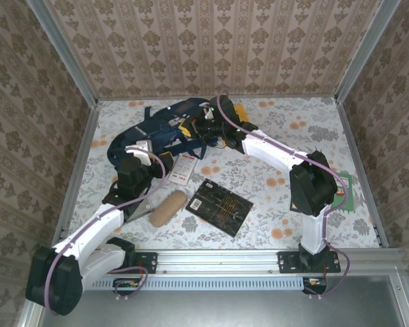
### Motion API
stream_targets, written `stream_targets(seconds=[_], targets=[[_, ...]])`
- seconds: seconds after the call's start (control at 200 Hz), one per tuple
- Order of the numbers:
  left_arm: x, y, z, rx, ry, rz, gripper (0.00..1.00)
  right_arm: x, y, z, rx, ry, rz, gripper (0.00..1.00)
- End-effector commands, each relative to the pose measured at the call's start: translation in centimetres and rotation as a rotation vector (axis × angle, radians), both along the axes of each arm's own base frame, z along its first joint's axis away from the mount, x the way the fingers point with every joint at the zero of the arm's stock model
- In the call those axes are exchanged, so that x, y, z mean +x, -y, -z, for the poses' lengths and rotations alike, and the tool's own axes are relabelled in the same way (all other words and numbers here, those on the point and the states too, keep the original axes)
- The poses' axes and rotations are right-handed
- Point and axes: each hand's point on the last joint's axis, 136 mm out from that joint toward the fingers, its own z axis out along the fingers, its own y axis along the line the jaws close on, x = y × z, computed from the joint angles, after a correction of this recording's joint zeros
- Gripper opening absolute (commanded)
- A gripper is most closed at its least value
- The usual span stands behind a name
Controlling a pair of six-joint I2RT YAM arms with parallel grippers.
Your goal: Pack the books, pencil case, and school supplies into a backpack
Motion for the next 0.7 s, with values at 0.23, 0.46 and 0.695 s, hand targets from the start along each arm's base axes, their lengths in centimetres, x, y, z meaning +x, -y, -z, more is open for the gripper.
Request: stream_targets(seconds=[0.23,0.46,0.695], targets=[[3.0,2.4,-1.6,-0.579,-0.216,0.089,0.70,-1.3,-0.6,-7.8,0.132,0.137,-0.063,0.00],[4.9,2.3,-2.1,-0.722,-0.217,0.085,0.76,-1.3,-0.5,-8.0,0.128,0.147,-0.065,0.00],[6.3,2.7,-3.8,-0.735,-0.178,0.104,0.76,-1.3,-0.6,-7.4,0.121,0.139,-0.066,0.00]])
